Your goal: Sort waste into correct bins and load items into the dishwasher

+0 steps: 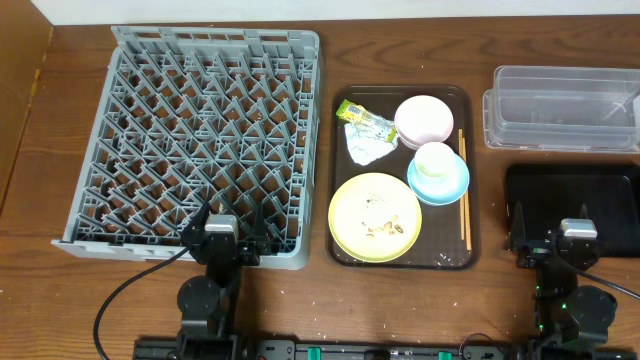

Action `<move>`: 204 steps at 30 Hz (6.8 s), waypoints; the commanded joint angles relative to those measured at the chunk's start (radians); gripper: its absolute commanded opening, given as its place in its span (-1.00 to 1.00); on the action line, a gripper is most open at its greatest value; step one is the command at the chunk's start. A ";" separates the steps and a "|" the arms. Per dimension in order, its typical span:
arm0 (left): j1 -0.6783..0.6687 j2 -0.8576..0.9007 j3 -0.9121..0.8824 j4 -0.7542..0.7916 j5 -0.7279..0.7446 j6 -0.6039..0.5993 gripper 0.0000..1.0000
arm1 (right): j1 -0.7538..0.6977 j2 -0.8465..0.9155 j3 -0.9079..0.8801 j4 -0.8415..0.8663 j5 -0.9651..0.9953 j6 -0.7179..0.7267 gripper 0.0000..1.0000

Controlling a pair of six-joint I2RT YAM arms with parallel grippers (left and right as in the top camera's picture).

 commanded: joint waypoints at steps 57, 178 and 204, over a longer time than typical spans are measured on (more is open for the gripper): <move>-0.006 -0.007 -0.020 -0.027 0.011 0.008 0.88 | -0.009 -0.005 -0.002 -0.003 -0.001 -0.013 0.99; 0.506 1.112 1.587 -1.262 -0.028 -0.419 0.99 | -0.006 0.085 0.161 0.730 -0.254 0.908 0.98; 0.506 1.112 1.587 -1.262 -0.028 -0.419 0.98 | 0.602 1.802 1.904 -0.888 -0.196 0.024 0.99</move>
